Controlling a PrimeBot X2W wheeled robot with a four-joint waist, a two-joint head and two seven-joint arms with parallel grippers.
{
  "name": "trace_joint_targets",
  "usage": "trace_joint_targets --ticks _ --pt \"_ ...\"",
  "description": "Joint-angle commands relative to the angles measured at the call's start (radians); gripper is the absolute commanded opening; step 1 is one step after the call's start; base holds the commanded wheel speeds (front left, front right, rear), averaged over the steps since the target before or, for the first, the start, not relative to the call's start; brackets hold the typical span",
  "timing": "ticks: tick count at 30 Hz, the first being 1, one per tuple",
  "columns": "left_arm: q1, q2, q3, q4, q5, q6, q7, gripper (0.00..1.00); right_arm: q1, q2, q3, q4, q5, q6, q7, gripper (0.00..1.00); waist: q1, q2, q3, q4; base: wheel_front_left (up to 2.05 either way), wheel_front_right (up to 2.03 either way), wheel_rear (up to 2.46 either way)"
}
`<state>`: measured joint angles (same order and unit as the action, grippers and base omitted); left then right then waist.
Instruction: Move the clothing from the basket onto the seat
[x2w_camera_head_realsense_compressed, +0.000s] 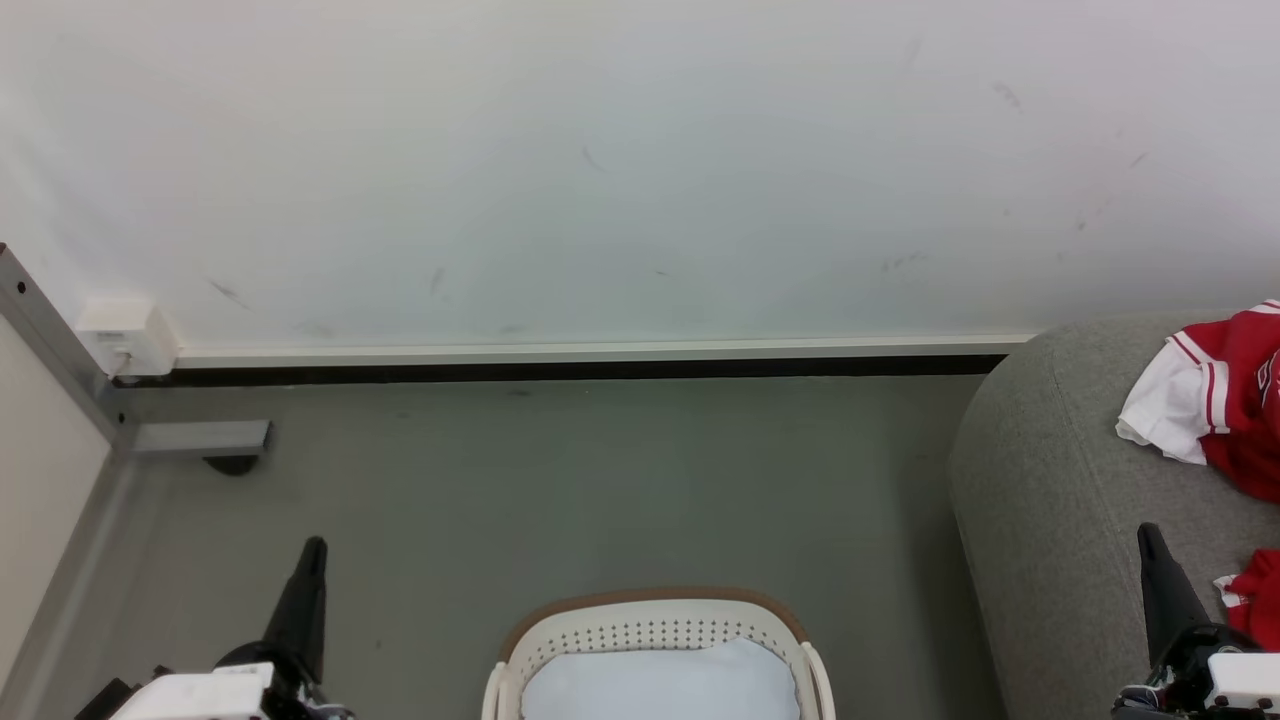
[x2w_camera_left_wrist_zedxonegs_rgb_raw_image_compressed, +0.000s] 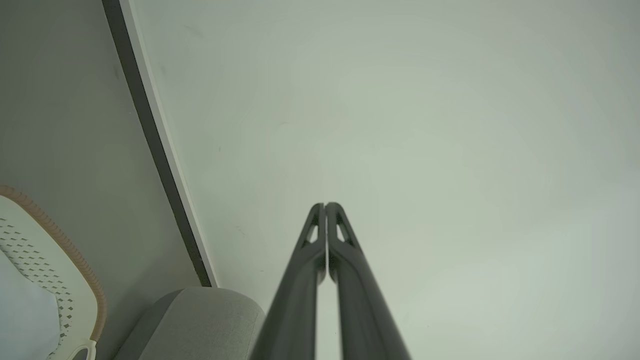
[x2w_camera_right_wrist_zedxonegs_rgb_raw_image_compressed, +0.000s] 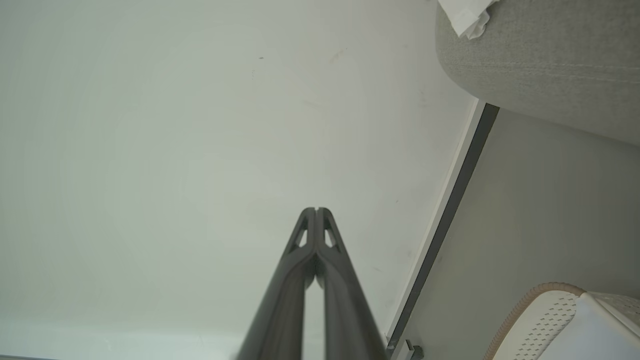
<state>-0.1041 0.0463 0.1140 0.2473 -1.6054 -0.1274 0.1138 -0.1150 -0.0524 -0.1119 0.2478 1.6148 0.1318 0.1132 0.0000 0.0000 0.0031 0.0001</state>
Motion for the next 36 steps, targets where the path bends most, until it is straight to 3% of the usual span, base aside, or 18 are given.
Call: trace_joint_targets --ticks 1,36 --pt "-0.009 0.007 0.002 -0.004 -0.014 -0.006 0.004 0.0 0.014 0.002 -0.004 -0.006 -0.001 -0.002 0.002 0.0 0.0 0.0 0.0 0.0 0.0 0.0 0.0" --pt "-0.008 0.007 0.002 -0.004 -0.014 -0.007 0.004 0.0 0.013 0.002 -0.006 -0.006 -0.003 -0.002 0.004 0.0 0.0 0.0 0.0 0.0 0.0 0.0 0.0"
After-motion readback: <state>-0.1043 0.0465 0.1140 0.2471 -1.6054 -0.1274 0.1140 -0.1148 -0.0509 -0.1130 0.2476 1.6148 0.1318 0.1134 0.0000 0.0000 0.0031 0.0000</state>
